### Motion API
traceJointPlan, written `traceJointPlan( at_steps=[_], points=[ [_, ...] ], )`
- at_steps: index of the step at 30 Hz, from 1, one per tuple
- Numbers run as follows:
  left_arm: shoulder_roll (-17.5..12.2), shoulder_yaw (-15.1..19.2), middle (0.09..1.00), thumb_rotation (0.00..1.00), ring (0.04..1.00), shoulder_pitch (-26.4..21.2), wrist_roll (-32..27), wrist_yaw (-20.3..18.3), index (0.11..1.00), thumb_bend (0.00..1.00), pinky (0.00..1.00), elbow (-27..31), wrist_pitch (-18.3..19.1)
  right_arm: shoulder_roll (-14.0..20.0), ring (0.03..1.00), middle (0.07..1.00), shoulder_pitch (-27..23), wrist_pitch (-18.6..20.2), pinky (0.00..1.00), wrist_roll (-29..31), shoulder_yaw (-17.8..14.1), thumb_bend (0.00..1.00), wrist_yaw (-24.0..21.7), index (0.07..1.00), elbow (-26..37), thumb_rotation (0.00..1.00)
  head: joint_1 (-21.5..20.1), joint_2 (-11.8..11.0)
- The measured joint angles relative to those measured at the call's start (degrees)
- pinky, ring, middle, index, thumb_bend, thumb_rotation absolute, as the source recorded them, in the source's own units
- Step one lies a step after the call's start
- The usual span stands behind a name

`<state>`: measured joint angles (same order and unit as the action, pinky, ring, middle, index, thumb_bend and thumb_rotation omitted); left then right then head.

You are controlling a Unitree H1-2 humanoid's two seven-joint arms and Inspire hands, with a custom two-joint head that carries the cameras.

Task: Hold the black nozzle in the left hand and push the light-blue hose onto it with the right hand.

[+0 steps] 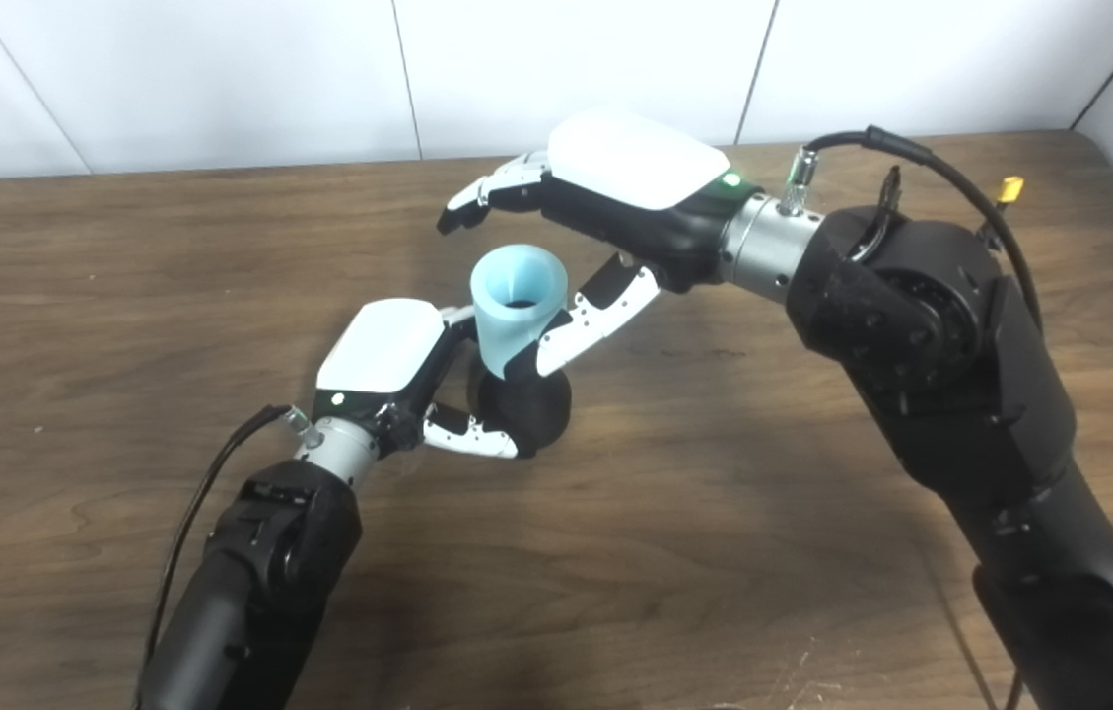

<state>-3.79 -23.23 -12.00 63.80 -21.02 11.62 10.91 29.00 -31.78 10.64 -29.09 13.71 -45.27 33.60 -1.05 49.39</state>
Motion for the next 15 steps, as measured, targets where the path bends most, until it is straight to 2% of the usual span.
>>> traceJointPlan(
  at_steps=[9,15],
  points=[
    [0.66,-0.37,0.720,0.46,0.750,-1.68,-1.94,-2.01,0.748,1.00,0.78,-0.51,2.55,-0.25,0.839,0.778,-0.29,-0.19,0.77,0.02,0.11,0.72,0.21,0.785,-0.03,0.62,0.00,0.26],
    [0.56,-1.22,0.739,0.41,0.777,-2.19,-2.14,-2.18,0.718,1.00,0.81,-0.81,3.42,-0.27,0.838,0.762,-0.28,-0.13,0.76,0.03,0.11,0.75,0.21,0.779,-0.03,0.66,0.18,0.44]
  ],
)
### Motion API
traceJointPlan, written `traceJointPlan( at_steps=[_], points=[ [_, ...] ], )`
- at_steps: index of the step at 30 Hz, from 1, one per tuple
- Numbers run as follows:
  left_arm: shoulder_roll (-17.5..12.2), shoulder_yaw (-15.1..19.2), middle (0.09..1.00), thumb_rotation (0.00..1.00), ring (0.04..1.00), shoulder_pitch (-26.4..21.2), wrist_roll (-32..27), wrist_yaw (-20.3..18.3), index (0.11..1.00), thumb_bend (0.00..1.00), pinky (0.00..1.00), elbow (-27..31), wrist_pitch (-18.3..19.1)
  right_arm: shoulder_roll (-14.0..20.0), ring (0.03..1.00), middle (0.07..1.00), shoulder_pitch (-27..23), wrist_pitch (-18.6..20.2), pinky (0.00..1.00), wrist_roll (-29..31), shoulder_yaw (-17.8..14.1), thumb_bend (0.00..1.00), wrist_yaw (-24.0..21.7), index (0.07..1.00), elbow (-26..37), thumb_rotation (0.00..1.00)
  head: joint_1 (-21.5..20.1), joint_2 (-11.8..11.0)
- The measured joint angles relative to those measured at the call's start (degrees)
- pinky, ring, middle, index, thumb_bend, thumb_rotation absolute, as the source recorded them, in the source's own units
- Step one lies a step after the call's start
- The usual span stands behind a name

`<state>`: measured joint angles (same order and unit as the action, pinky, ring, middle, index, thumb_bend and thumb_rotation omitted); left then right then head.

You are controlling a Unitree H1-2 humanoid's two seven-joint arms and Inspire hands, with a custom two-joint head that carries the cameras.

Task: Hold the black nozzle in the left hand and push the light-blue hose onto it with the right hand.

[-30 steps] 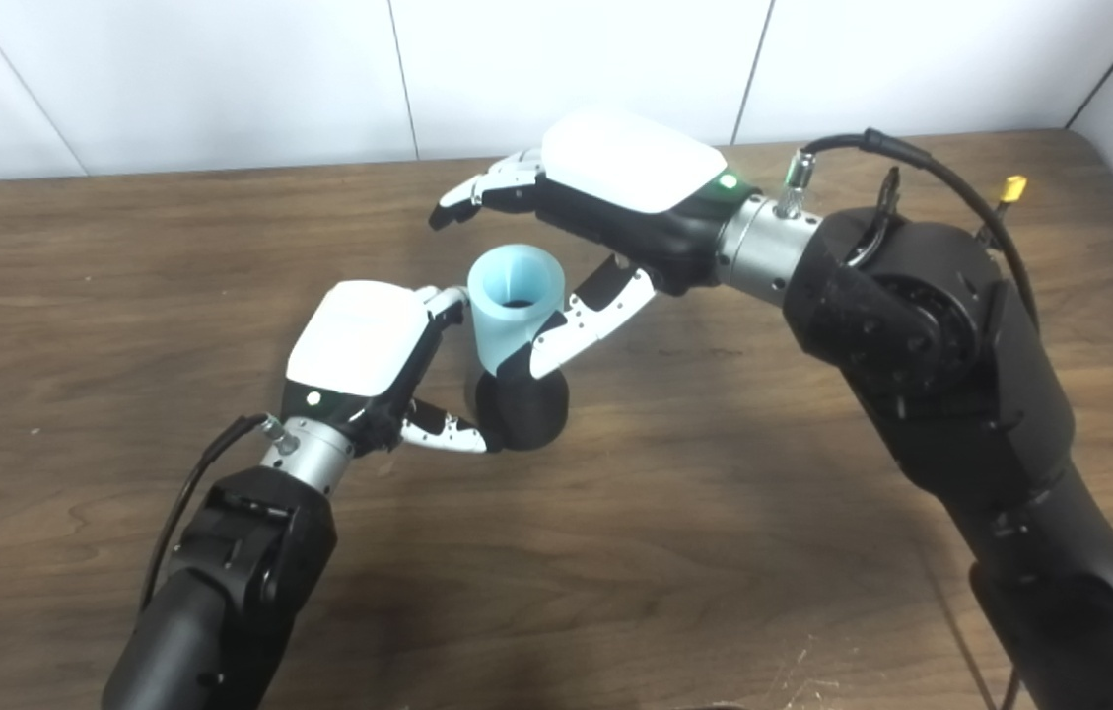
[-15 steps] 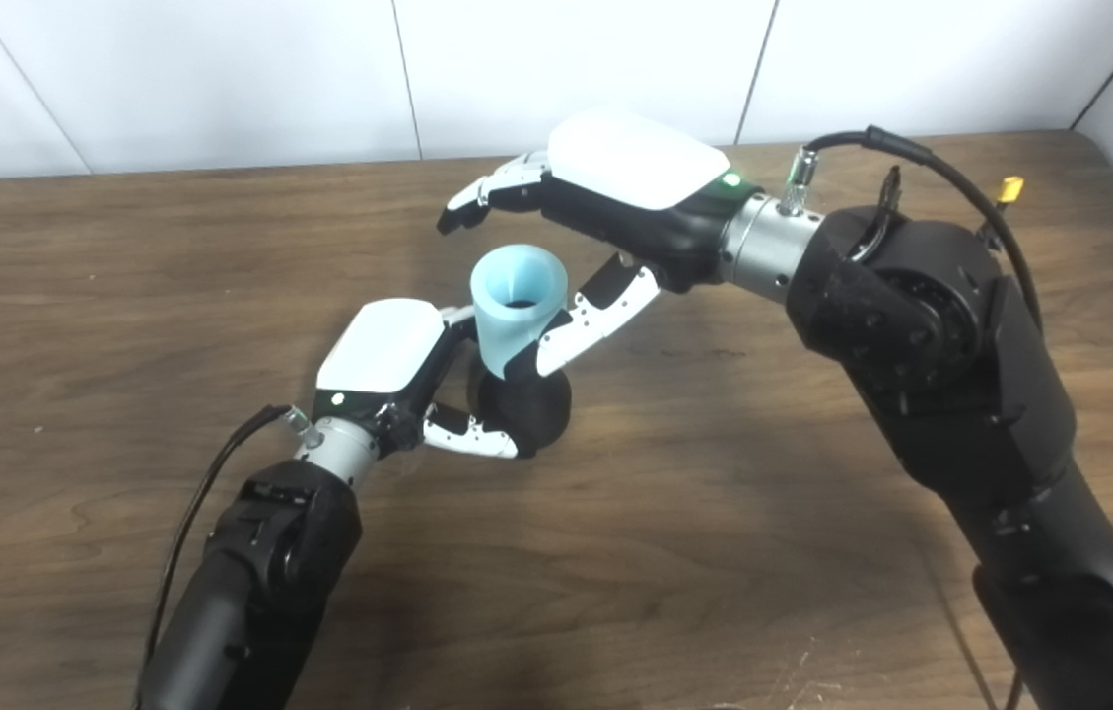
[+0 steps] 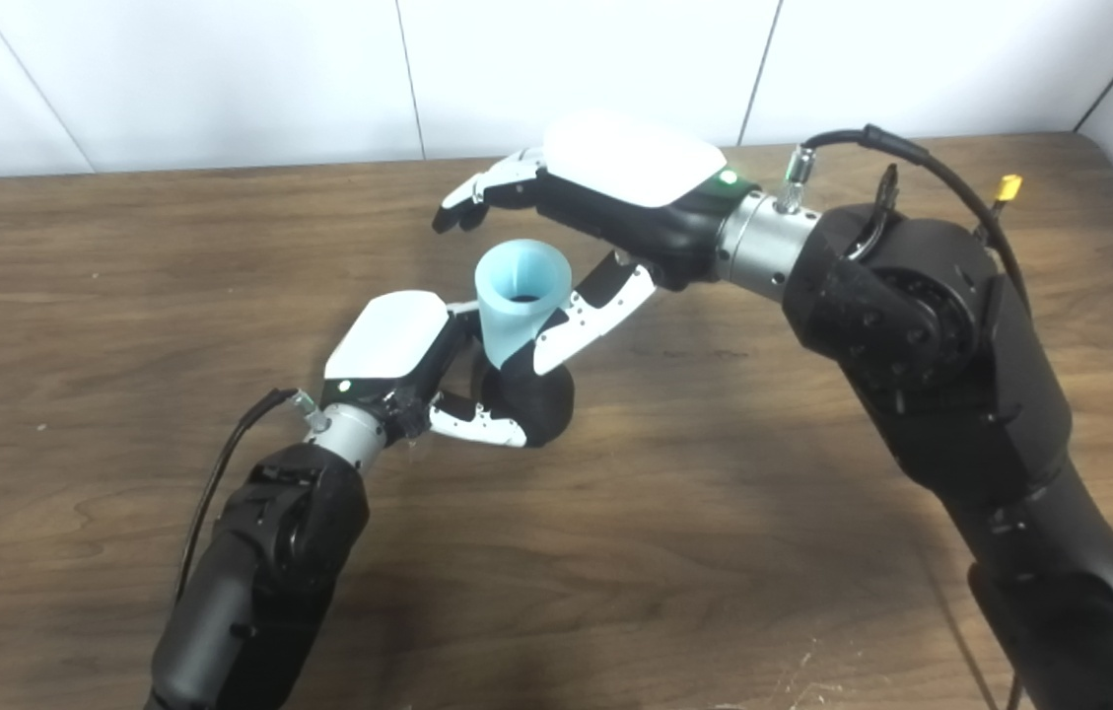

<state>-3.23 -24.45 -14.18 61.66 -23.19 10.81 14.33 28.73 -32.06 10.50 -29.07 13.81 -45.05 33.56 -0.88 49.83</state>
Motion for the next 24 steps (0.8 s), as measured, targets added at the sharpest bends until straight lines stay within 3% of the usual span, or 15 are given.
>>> traceJointPlan(
  at_steps=[12,24],
  points=[
    [-2.32,-3.28,0.742,0.33,0.788,-1.01,1.42,-2.08,0.713,1.00,0.84,0.76,0.60,-0.01,0.829,0.752,0.03,-0.03,0.75,0.33,-0.12,0.75,0.24,0.764,0.00,0.65,-0.18,0.44],
    [-3.43,-6.59,0.755,0.30,0.805,-0.84,6.44,-0.23,0.666,1.00,0.87,0.91,-0.83,0.00,0.825,0.739,0.02,0.16,0.75,0.24,-0.14,0.75,0.40,0.750,0.00,0.62,-0.26,0.79]
  ],
)
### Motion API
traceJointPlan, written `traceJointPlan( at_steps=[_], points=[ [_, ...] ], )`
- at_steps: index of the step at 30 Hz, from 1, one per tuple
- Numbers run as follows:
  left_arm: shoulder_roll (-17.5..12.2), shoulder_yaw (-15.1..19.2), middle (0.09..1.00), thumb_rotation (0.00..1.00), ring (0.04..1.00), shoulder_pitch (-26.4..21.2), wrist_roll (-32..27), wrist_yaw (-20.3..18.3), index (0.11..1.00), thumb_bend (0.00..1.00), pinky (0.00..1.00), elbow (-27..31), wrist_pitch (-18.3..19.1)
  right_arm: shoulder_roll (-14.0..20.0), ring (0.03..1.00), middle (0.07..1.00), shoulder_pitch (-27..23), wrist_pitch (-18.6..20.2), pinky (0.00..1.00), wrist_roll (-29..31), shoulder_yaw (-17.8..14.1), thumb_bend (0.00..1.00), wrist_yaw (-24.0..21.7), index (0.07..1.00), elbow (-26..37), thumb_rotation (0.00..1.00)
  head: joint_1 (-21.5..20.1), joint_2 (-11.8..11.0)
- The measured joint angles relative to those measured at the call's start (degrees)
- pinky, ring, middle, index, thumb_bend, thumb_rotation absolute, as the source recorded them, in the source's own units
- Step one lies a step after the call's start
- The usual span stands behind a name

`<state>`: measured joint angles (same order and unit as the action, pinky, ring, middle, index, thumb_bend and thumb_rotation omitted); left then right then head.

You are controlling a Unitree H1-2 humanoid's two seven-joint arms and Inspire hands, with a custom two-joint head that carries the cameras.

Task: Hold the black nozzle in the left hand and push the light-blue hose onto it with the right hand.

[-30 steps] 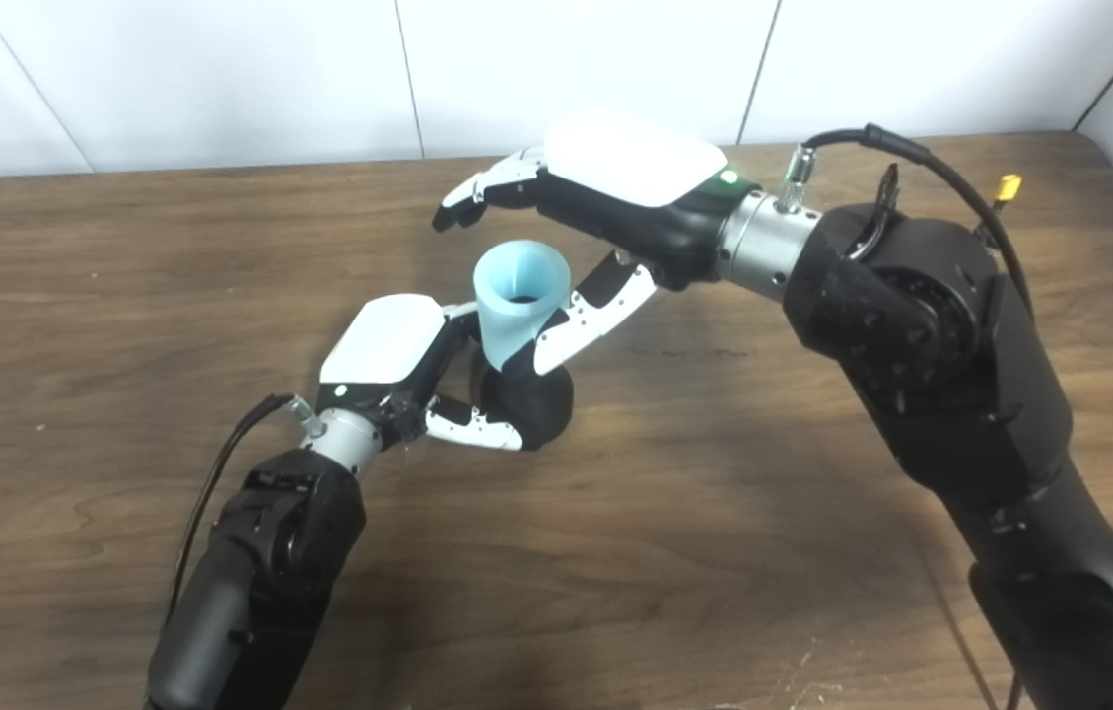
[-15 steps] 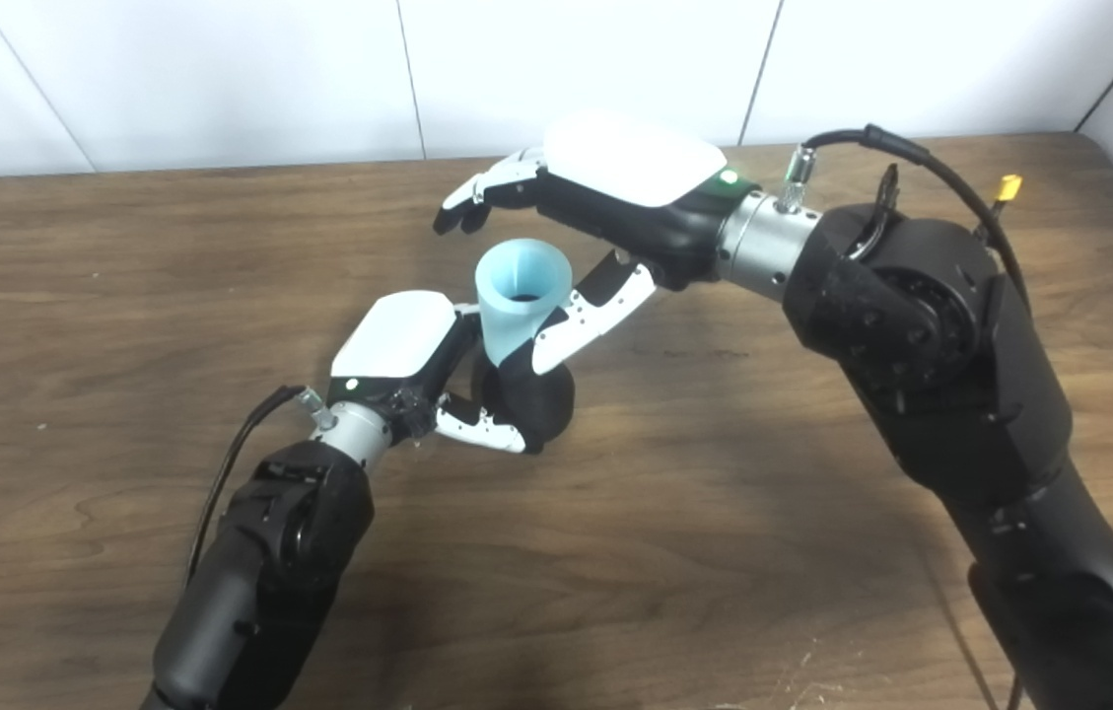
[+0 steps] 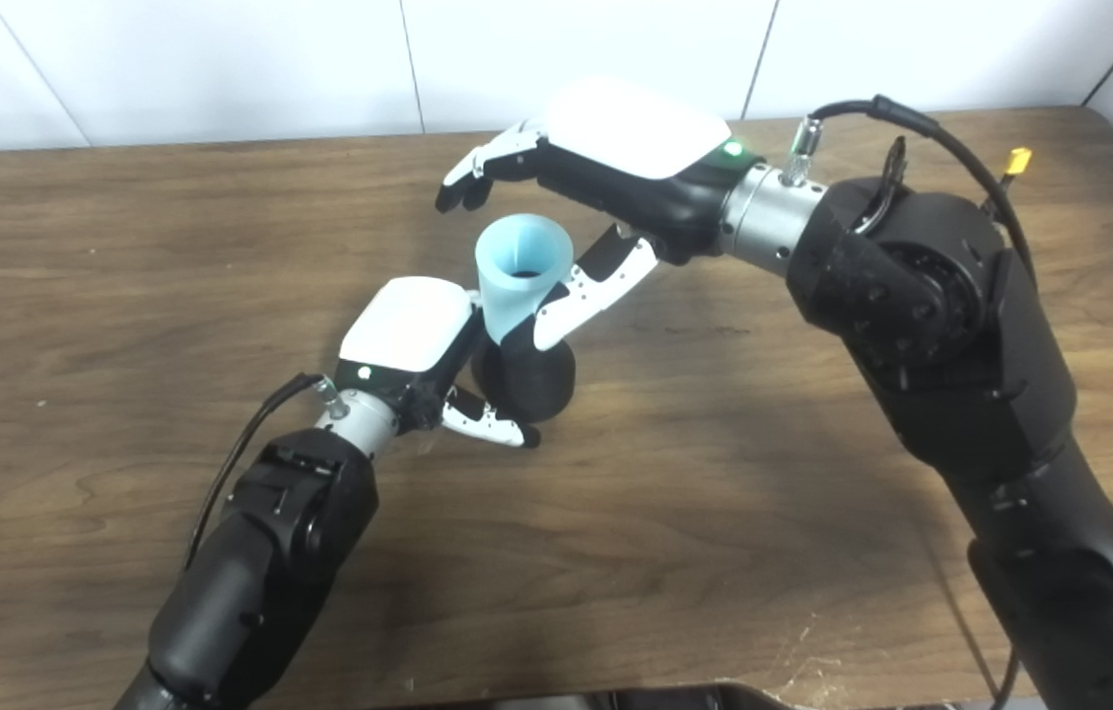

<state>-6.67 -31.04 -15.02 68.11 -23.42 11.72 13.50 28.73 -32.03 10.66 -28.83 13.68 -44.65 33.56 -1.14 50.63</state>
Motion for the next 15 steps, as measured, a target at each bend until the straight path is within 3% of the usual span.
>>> traceJointPlan(
  at_steps=[6,7,9,15],
  points=[
    [0.45,-0.03,0.724,0.22,0.791,0.31,0.07,2.07,0.561,0.88,0.85,-0.76,-0.23,0.00,0.823,0.735,0.00,0.13,0.76,0.07,-0.17,0.75,0.00,0.747,0.00,0.61,0.09,0.18],
    [0.60,-0.01,0.720,0.14,0.793,0.45,-0.03,2.64,0.519,0.67,0.85,-1.09,-0.32,0.00,0.823,0.736,0.00,0.18,0.76,0.08,-0.21,0.75,0.00,0.748,0.00,0.61,0.09,0.18],
    [0.76,0.00,0.713,0.09,0.793,0.90,-0.42,3.28,0.495,0.56,0.85,-1.21,-0.62,0.00,0.824,0.740,0.01,0.27,0.76,0.06,-0.24,0.75,0.00,0.750,0.00,0.61,0.00,0.26],
    [1.07,0.13,0.709,0.06,0.789,1.59,-0.93,4.62,0.483,0.52,0.83,-1.58,-0.74,0.01,0.824,0.739,0.00,0.48,0.75,0.04,-0.24,0.76,0.00,0.745,0.01,0.61,0.09,0.26]
  ],
)
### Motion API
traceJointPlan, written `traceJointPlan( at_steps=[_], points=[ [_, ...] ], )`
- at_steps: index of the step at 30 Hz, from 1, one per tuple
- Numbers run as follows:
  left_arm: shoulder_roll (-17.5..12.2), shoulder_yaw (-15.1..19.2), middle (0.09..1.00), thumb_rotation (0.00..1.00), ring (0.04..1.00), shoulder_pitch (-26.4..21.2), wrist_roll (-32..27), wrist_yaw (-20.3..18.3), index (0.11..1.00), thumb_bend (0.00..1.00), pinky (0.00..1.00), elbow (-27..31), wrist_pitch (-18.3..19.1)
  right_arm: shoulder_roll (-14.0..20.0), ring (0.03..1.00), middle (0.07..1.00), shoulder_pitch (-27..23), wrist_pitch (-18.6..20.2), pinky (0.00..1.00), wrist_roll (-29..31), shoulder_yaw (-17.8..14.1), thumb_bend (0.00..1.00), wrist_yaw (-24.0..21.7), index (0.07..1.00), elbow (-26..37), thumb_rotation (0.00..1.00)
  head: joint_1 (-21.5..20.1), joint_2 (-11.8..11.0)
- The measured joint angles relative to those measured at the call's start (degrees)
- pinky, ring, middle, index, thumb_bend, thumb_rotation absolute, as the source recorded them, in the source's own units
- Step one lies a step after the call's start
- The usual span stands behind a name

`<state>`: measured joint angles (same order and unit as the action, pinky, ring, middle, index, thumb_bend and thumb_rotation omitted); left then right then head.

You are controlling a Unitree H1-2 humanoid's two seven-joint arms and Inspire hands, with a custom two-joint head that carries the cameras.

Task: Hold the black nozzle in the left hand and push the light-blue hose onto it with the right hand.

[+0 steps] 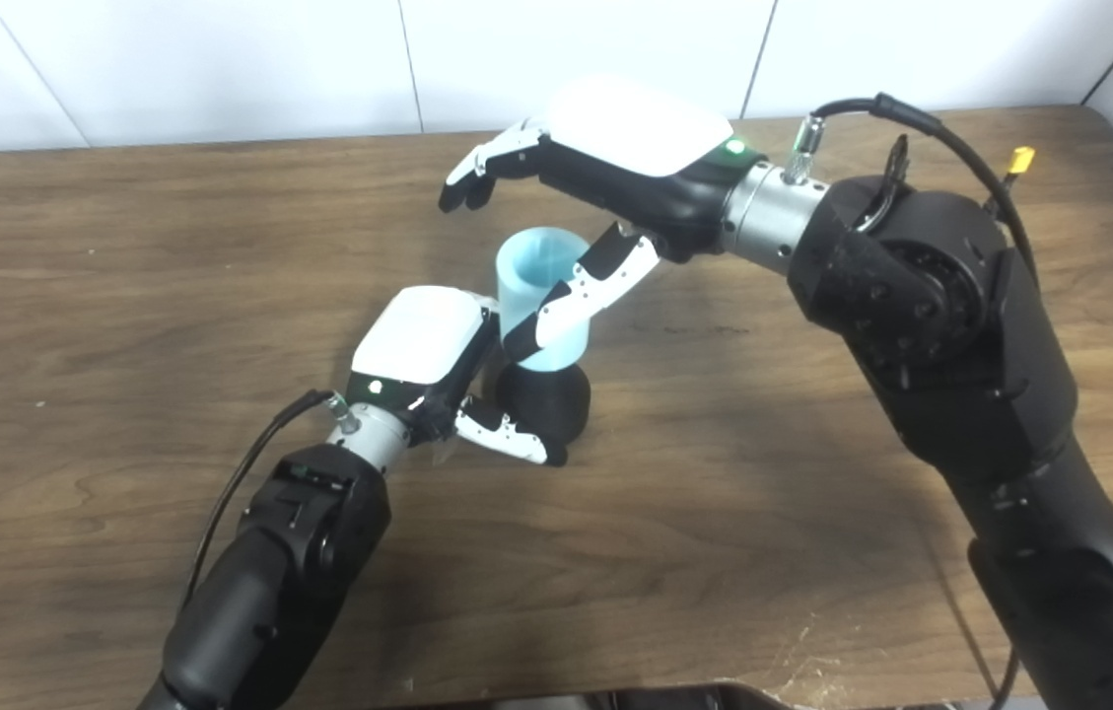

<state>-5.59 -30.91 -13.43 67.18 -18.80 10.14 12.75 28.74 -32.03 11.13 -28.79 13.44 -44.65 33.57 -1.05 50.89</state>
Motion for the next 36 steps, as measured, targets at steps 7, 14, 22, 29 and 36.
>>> traceJointPlan(
  at_steps=[7,14,22,29,36],
  points=[
    [0.01,-0.02,0.712,0.06,0.792,0.00,-0.02,-0.07,0.483,0.52,0.82,0.00,0.00,0.04,0.827,0.743,0.00,-0.01,0.75,-0.02,0.00,0.76,0.00,0.738,0.00,0.61,0.00,0.00],
    [0.04,-0.18,0.710,0.06,0.785,0.00,0.18,0.01,0.482,0.52,0.80,0.00,0.00,0.33,0.828,0.795,0.69,-0.31,0.80,0.28,-0.01,0.74,0.00,0.787,0.12,0.68,-0.09,0.00],
    [-0.01,-0.27,0.693,0.05,0.773,0.35,0.63,1.13,0.482,0.52,0.80,-0.10,-0.17,0.89,0.861,0.847,3.71,-0.50,0.79,0.29,-0.92,0.70,0.00,0.841,1.26,0.69,0.00,0.00],
    [-1.28,-0.48,0.681,0.05,0.763,0.68,1.60,2.93,0.483,0.52,0.80,-0.27,-1.95,2.08,0.841,0.831,4.93,-1.49,0.77,0.19,-1.84,0.67,0.11,0.816,2.85,0.65,-0.09,0.00],
    [-2.64,0.08,0.677,0.05,0.754,0.95,3.98,2.95,0.483,0.52,0.81,0.53,-2.32,2.07,0.851,0.833,4.97,-1.38,0.79,0.02,-1.94,0.68,0.11,0.817,3.15,0.68,0.09,0.09]
  ],
)
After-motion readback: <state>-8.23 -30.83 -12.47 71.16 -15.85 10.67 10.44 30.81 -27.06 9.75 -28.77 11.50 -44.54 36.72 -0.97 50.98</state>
